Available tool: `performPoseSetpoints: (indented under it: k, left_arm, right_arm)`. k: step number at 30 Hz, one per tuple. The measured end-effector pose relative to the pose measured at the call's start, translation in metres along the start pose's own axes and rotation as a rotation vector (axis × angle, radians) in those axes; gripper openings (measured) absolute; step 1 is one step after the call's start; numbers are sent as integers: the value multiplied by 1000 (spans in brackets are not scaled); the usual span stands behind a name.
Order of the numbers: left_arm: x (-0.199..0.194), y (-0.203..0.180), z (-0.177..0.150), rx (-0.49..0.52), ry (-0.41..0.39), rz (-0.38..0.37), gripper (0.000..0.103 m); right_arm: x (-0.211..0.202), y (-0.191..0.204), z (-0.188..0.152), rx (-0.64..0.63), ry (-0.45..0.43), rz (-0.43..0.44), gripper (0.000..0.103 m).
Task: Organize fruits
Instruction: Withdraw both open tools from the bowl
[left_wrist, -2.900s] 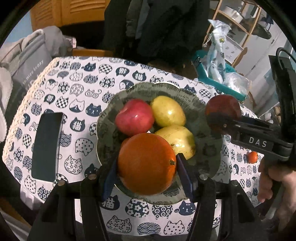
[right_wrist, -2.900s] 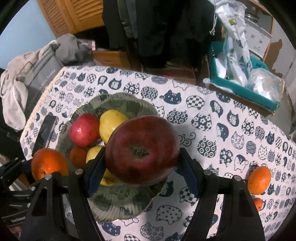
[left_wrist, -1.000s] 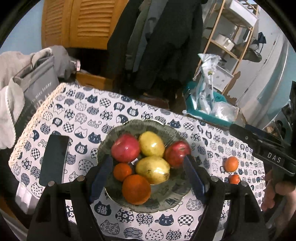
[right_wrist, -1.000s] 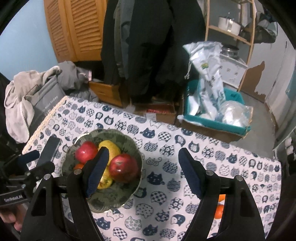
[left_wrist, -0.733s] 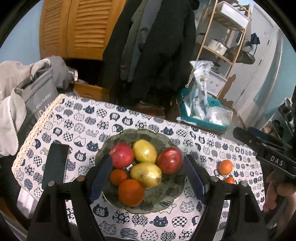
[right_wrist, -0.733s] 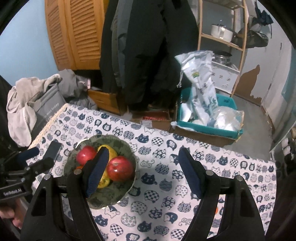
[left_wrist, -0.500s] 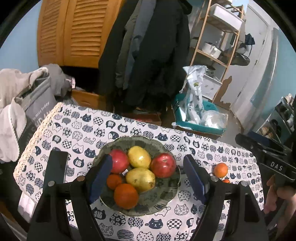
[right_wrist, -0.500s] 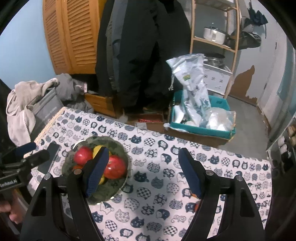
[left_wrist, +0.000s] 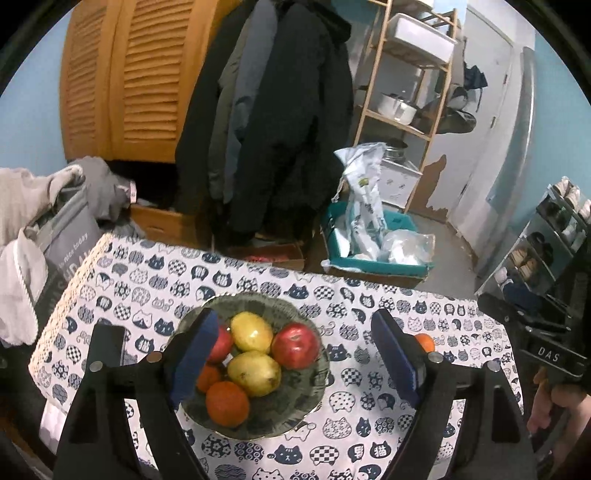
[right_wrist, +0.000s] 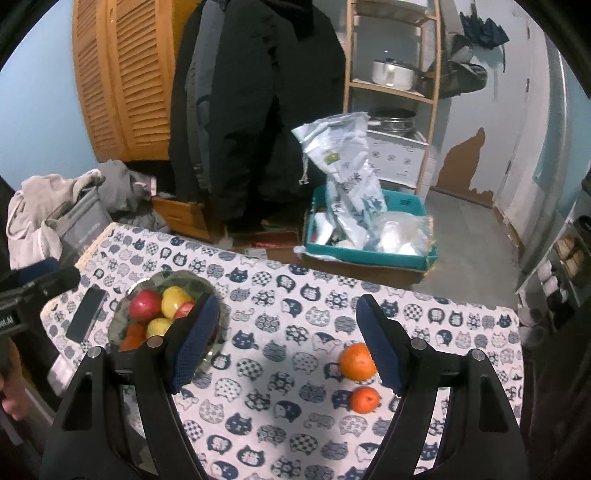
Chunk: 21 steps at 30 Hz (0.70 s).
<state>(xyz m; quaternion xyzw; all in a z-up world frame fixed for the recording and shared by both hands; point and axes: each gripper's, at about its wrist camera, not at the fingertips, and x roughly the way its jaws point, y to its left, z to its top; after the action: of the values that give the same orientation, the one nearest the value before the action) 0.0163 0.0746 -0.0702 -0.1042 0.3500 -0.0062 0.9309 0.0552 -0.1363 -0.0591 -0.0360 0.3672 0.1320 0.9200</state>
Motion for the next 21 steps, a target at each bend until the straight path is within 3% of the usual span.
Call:
performPoseSetpoints:
  k: [11,21]
  left_arm:
    - [-1,-43,5,79,-15,-31,87]
    - [15,-80,0,141,18,-53,87]
  right_arm:
    - [-20,-44,-17,45,-8,-53,78]
    - [-28,-83,-33,111,-3,-99,78]
